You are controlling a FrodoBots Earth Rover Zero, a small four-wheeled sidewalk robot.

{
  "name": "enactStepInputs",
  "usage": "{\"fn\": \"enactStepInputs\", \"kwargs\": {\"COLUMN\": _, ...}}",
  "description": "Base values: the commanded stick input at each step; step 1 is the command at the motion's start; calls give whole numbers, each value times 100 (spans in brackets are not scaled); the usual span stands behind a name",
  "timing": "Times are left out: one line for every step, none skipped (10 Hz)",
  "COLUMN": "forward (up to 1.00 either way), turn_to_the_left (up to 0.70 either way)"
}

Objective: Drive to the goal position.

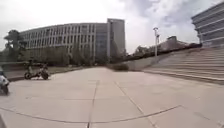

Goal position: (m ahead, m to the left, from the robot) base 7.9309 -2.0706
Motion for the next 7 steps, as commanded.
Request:
{"fn": "enactStepInputs", "kwargs": {"forward": 70, "turn_to_the_left": 0}}
{"fn": "enactStepInputs", "kwargs": {"forward": 70, "turn_to_the_left": 0}}
{"fn": "enactStepInputs", "kwargs": {"forward": 70, "turn_to_the_left": 0}}
{"fn": "enactStepInputs", "kwargs": {"forward": 70, "turn_to_the_left": 0}}
{"fn": "enactStepInputs", "kwargs": {"forward": 70, "turn_to_the_left": 0}}
{"fn": "enactStepInputs", "kwargs": {"forward": 70, "turn_to_the_left": 0}}
{"fn": "enactStepInputs", "kwargs": {"forward": 70, "turn_to_the_left": 0}}
